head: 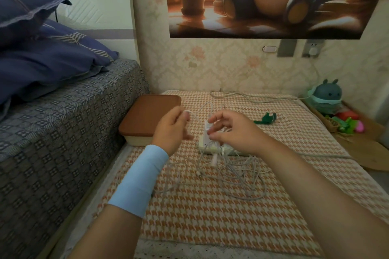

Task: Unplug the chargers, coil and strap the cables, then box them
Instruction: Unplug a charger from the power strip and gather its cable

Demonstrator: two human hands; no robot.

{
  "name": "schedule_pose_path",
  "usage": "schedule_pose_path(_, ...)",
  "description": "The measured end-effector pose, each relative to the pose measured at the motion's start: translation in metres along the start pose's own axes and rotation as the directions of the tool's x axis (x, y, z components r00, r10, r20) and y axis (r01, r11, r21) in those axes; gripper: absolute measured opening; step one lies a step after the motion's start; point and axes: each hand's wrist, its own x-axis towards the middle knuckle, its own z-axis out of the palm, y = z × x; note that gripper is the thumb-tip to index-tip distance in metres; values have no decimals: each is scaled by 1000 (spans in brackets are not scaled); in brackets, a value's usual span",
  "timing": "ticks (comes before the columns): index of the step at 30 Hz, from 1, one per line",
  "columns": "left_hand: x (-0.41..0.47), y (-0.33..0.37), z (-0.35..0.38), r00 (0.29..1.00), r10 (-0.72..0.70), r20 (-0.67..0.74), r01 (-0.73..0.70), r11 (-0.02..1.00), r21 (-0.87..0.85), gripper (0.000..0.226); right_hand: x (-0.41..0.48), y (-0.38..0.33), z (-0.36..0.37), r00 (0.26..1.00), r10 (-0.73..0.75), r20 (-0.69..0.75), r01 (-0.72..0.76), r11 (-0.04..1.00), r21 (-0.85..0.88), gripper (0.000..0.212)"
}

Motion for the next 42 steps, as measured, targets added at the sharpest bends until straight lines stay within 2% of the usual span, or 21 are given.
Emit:
schedule_pose_path(2, 4, -3, -15, 993, -30, -114, 35, 999, 39, 25, -1, 12, -2, 999, 27, 21, -24, 992, -123, 24)
schedule_pose_path(3, 5, -5, -23, 988, -27, -149, 38, 997, 69, 24, -2, 16, -2, 999, 52, 4, -51, 995, -85, 21)
schedule_pose_path(5, 5, -8, -32, 981, -58, -183, 63, 998, 21, 26, 0, 22, -4, 987, 156, -50, -148, 979, 140, 20)
schedule_pose_path(7, 3, -8, -36, 978, -112, -175, 111, 994, -15, 34, 4, 27, -6, 957, 282, -72, -232, 888, 397, 24)
schedule_pose_path(9, 2, -10, -37, 981, -97, -170, 124, 980, 155, 41, 7, 33, -8, 940, 333, -76, -248, 816, 522, 30)
schedule_pose_path(10, 2, -11, -37, 982, -67, -175, 112, 958, 263, 44, 6, 35, -9, 940, 331, -88, -247, 833, 495, 31)
schedule_pose_path(12, 2, -10, -38, 980, -26, -195, 99, 921, 377, 44, 1, 36, -9, 953, 274, -128, -228, 930, 289, 27)
schedule_pose_path(15, -2, -8, -35, 982, -6, -188, 82, 914, 398, 45, 1, 37, -3, 969, 229, -91, -227, 973, 40, 56)
schedule_pose_path(16, -3, -8, -36, 981, 0, -192, 77, 916, 394, 46, 2, 37, 1, 972, 213, -95, -215, 977, -8, 57)
schedule_pose_path(21, -1, -9, -52, 976, 25, -214, 39, 958, 286, 46, 6, 25, 10, 975, 77, -208, -92, 994, -61, 40)
schedule_pose_path(23, -4, -10, -60, 988, 29, -149, 18, 953, 302, 44, 6, 21, 13, 991, 35, -126, -52, 990, -129, 28)
schedule_pose_path(25, -9, -8, -67, 998, 26, -51, -6, 933, 361, 40, 6, 14, 16, 999, 31, -32, -37, 979, -200, 3)
schedule_pose_path(26, -11, -6, -71, 1000, 21, -14, -14, 927, 376, 38, 9, 13, 18, 999, 35, -12, -37, 979, -202, 12)
schedule_pose_path(28, -15, -3, -82, 999, -13, 39, -1, 942, 336, 35, 12, 9, 21, 991, 113, 75, -88, 958, -274, 7)
schedule_pose_path(30, -21, -2, -91, 991, -74, 109, 33, 939, 341, 33, 13, 8, 26, 950, 227, 216, -106, 882, -458, 46)
schedule_pose_path(31, -24, -3, -93, 987, -94, 134, 34, 920, 391, 32, 13, 9, 30, 918, 288, 271, -126, 863, -489, 62)
schedule_pose_path(32, -27, -5, -95, 986, -98, 133, 29, 896, 444, 31, 12, 8, 33, 894, 326, 307, -143, 858, -494, 72)
schedule_pose_path(34, -31, -10, -102, 996, -64, 65, 20, 848, 529, 28, 10, 6, 41, 884, 338, 323, -168, 875, -454, 77)
schedule_pose_path(38, -32, -22, -132, 967, 50, -251, 130, 748, 650, 24, 17, 6, 47, 887, 378, 266, -248, 875, -416, 70)
schedule_pose_path(40, -35, -35, -144, 948, 50, -315, 173, 750, 639, 23, 19, 2, 49, 849, 461, 259, -410, 883, -229, 52)
schedule_pose_path(42, -38, -49, -146, 958, 30, -286, 200, 643, 740, 25, 18, -5, 56, 807, 517, 285, -534, 845, -18, 28)
